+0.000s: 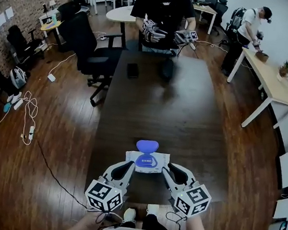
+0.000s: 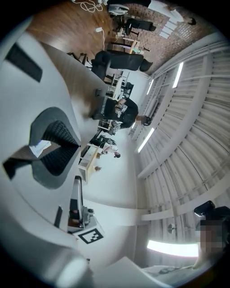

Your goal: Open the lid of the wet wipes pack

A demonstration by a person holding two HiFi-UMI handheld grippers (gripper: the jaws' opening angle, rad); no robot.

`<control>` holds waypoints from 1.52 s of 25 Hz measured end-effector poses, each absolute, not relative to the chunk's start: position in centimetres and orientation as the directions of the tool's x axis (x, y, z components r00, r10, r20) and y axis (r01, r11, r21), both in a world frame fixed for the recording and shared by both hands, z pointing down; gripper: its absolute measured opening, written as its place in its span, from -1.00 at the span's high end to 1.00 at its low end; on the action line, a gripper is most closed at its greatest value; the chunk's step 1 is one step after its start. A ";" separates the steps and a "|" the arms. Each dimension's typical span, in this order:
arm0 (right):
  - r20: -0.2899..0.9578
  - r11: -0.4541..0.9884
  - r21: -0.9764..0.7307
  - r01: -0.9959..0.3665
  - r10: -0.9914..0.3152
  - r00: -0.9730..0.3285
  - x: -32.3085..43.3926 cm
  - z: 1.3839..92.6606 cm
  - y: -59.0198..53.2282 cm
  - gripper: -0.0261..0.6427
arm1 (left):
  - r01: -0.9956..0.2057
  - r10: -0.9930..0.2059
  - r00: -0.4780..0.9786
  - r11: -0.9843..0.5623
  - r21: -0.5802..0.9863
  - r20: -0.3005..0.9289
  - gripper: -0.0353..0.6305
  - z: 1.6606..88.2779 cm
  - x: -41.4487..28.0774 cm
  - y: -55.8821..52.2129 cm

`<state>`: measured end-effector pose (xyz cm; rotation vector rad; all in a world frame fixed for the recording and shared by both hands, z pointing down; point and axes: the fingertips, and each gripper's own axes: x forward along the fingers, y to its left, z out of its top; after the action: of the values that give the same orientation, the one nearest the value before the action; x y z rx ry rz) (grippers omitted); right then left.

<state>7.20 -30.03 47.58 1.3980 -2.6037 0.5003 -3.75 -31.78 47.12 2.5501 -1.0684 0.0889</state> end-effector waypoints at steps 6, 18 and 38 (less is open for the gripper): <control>0.209 0.439 -0.275 -0.856 -0.841 -0.498 6.4 45.3 -24.4 0.90 | -0.675 -0.656 0.733 -0.668 0.314 0.180 0.89 46.3 -5.6 -28.4; 0.220 0.426 -0.200 -0.882 -0.858 -0.465 2.1 44.3 -16.7 0.90 | -0.599 -0.590 0.796 -0.739 0.310 0.132 0.89 44.7 -6.4 -22.7; 0.188 0.495 -0.201 -0.845 -0.827 -0.529 4.8 43.7 0.9 0.90 | -0.653 -0.652 0.747 -0.682 0.329 0.131 0.89 45.0 -4.8 -5.2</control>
<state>4.85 0.86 43.74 1.4896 -2.6577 0.4155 -4.77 -5.22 44.95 2.5912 -1.0060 0.0041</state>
